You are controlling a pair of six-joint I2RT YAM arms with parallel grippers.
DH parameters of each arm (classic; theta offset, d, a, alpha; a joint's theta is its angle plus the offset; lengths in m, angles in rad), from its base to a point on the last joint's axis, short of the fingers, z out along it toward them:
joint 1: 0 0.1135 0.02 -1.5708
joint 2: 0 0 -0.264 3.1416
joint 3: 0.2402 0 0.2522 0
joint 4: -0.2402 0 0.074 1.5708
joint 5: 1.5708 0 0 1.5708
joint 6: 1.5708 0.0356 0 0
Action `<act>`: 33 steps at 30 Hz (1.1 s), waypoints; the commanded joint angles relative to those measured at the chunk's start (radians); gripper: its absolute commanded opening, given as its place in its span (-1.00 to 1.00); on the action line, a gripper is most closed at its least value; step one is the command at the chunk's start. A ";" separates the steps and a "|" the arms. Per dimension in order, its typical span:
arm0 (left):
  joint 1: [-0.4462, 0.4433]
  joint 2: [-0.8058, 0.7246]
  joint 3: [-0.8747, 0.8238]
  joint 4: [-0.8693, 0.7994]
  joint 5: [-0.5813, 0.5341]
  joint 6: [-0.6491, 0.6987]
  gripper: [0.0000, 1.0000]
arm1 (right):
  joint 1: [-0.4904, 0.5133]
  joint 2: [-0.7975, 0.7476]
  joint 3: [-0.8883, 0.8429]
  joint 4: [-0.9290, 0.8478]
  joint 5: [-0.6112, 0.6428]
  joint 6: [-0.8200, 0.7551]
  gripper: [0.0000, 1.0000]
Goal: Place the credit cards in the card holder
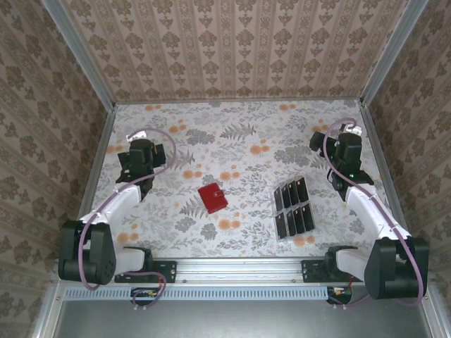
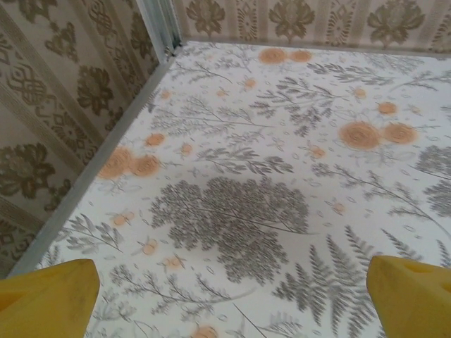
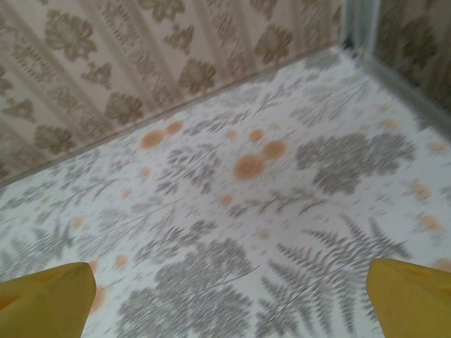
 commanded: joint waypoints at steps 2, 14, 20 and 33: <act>-0.069 -0.025 0.052 -0.237 -0.059 -0.148 1.00 | 0.036 -0.004 0.079 -0.157 -0.232 0.070 1.00; -0.284 -0.017 0.113 -0.397 -0.057 -0.316 1.00 | 0.417 -0.037 0.115 -0.367 -0.221 0.082 0.83; -0.299 -0.056 0.077 -0.506 0.022 -0.513 0.99 | 0.620 0.041 0.135 -0.414 -0.128 0.131 0.78; -0.298 -0.173 -0.090 -0.548 0.149 -0.723 1.00 | 0.882 0.463 0.429 -0.646 0.018 0.177 0.59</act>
